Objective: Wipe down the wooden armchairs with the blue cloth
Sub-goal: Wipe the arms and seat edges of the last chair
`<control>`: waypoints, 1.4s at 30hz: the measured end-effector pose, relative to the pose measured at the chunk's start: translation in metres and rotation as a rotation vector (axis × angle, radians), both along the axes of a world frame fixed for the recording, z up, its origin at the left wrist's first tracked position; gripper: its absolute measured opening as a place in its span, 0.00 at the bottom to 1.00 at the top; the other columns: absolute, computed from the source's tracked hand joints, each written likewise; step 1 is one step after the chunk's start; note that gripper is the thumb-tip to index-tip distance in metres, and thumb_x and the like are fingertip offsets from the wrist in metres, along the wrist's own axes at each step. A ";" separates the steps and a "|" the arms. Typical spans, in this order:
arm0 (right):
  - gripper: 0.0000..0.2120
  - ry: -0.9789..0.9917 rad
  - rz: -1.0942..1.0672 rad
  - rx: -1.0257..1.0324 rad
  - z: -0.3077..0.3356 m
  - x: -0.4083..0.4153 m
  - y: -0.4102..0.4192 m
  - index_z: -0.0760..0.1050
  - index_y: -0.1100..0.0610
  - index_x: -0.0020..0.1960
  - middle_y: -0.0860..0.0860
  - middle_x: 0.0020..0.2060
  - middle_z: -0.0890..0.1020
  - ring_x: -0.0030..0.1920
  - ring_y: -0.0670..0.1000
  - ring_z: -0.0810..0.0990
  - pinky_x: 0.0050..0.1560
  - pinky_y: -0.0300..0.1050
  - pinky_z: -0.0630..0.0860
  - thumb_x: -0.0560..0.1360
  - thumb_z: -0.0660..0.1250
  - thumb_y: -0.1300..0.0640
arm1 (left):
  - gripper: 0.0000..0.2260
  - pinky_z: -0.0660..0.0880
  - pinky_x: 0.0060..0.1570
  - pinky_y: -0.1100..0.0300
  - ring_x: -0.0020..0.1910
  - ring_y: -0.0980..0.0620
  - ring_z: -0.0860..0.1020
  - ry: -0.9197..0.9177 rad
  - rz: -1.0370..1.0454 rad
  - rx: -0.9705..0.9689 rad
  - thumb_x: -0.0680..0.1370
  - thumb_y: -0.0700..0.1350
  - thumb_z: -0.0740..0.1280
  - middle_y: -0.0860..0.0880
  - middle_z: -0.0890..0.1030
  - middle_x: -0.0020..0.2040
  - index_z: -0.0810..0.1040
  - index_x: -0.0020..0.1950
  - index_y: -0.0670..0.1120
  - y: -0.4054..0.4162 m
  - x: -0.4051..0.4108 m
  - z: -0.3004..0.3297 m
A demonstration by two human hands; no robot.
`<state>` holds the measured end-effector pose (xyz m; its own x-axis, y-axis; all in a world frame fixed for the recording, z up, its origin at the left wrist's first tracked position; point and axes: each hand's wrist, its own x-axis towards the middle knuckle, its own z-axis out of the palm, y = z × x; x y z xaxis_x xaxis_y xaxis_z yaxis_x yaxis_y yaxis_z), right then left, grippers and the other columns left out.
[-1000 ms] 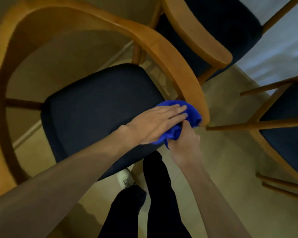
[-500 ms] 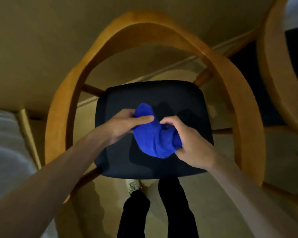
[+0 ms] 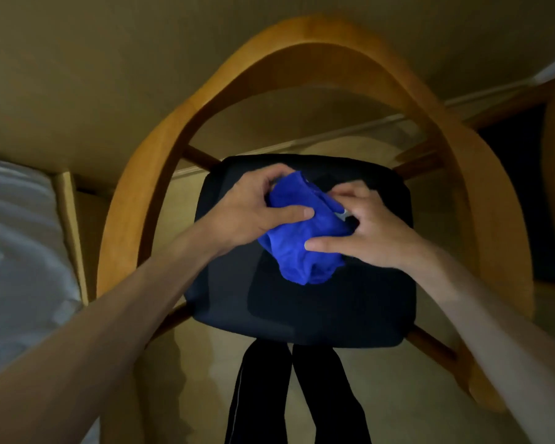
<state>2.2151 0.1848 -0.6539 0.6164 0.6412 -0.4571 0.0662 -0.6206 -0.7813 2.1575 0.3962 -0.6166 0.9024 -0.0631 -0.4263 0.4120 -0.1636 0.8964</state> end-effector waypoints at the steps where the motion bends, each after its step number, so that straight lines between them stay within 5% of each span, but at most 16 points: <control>1: 0.26 -0.064 -0.016 0.029 0.002 0.003 0.003 0.76 0.41 0.55 0.39 0.58 0.71 0.59 0.41 0.71 0.58 0.31 0.66 0.60 0.76 0.35 | 0.15 0.79 0.49 0.56 0.47 0.51 0.81 -0.009 0.017 0.015 0.71 0.43 0.76 0.49 0.82 0.47 0.77 0.55 0.44 0.002 0.003 0.003; 5: 0.16 -0.160 -0.002 0.061 0.028 0.033 0.015 0.73 0.47 0.46 0.39 0.38 0.79 0.38 0.39 0.77 0.40 0.34 0.71 0.66 0.77 0.46 | 0.19 0.81 0.50 0.51 0.51 0.51 0.81 -0.049 0.048 0.037 0.72 0.45 0.75 0.50 0.81 0.53 0.73 0.59 0.47 0.017 0.021 0.023; 9: 0.18 -0.283 0.136 -0.056 0.069 0.077 0.027 0.74 0.44 0.51 0.39 0.44 0.80 0.45 0.40 0.79 0.44 0.35 0.75 0.66 0.77 0.44 | 0.18 0.79 0.54 0.52 0.54 0.54 0.80 -0.150 0.013 0.086 0.74 0.43 0.73 0.50 0.79 0.56 0.74 0.62 0.46 0.030 0.046 0.054; 14: 0.12 -0.614 0.096 -0.108 0.104 0.109 0.038 0.73 0.44 0.48 0.42 0.42 0.74 0.42 0.41 0.73 0.40 0.35 0.66 0.70 0.73 0.44 | 0.12 0.76 0.58 0.48 0.55 0.46 0.78 -0.312 0.013 0.157 0.74 0.34 0.70 0.42 0.79 0.53 0.76 0.57 0.37 0.042 0.066 0.081; 17: 0.10 -0.736 0.051 -0.069 0.104 0.096 0.041 0.73 0.46 0.50 0.44 0.40 0.77 0.40 0.46 0.77 0.40 0.41 0.73 0.72 0.69 0.46 | 0.11 0.76 0.49 0.49 0.49 0.41 0.76 -0.351 -0.004 0.191 0.74 0.32 0.68 0.37 0.76 0.49 0.73 0.54 0.36 0.050 0.063 0.077; 20: 0.12 -0.886 0.102 -0.141 0.079 0.064 0.039 0.72 0.48 0.54 0.44 0.40 0.77 0.40 0.46 0.78 0.41 0.42 0.75 0.73 0.69 0.47 | 0.14 0.78 0.44 0.61 0.44 0.54 0.80 -0.315 -0.042 0.259 0.73 0.33 0.69 0.47 0.80 0.47 0.70 0.56 0.40 0.053 0.043 0.050; 22: 0.13 -0.824 0.147 -0.222 0.049 0.034 0.035 0.72 0.49 0.55 0.46 0.43 0.79 0.42 0.48 0.80 0.45 0.46 0.78 0.73 0.70 0.50 | 0.17 0.77 0.52 0.63 0.49 0.62 0.80 -0.227 -0.126 0.381 0.73 0.36 0.70 0.54 0.80 0.50 0.71 0.59 0.48 0.049 0.022 0.019; 26: 0.12 -0.480 0.342 -0.408 -0.019 -0.041 0.021 0.73 0.49 0.58 0.48 0.53 0.78 0.53 0.53 0.78 0.54 0.49 0.75 0.75 0.66 0.55 | 0.13 0.73 0.60 0.56 0.55 0.59 0.75 -0.030 -0.454 0.583 0.75 0.39 0.69 0.54 0.76 0.56 0.75 0.56 0.51 0.029 -0.037 -0.054; 34: 0.12 0.207 0.346 -0.402 -0.070 -0.123 -0.016 0.72 0.44 0.59 0.43 0.52 0.79 0.50 0.45 0.79 0.51 0.47 0.78 0.77 0.66 0.53 | 0.12 0.72 0.54 0.59 0.57 0.49 0.76 0.326 -0.696 0.461 0.78 0.43 0.65 0.50 0.78 0.58 0.75 0.61 0.50 -0.004 -0.127 -0.120; 38: 0.15 0.183 0.200 -0.354 -0.073 -0.085 -0.008 0.70 0.44 0.59 0.45 0.50 0.80 0.46 0.46 0.80 0.48 0.47 0.79 0.75 0.68 0.54 | 0.13 0.74 0.56 0.51 0.57 0.46 0.76 0.258 -0.674 0.563 0.78 0.41 0.60 0.47 0.76 0.60 0.72 0.63 0.47 0.001 -0.085 -0.121; 42: 0.14 -0.205 0.070 -0.399 -0.083 -0.023 0.014 0.70 0.46 0.59 0.46 0.51 0.80 0.50 0.49 0.80 0.49 0.45 0.76 0.76 0.68 0.54 | 0.13 0.74 0.58 0.49 0.57 0.46 0.74 0.089 -0.445 0.741 0.77 0.40 0.63 0.47 0.75 0.59 0.74 0.61 0.47 0.010 -0.009 -0.125</control>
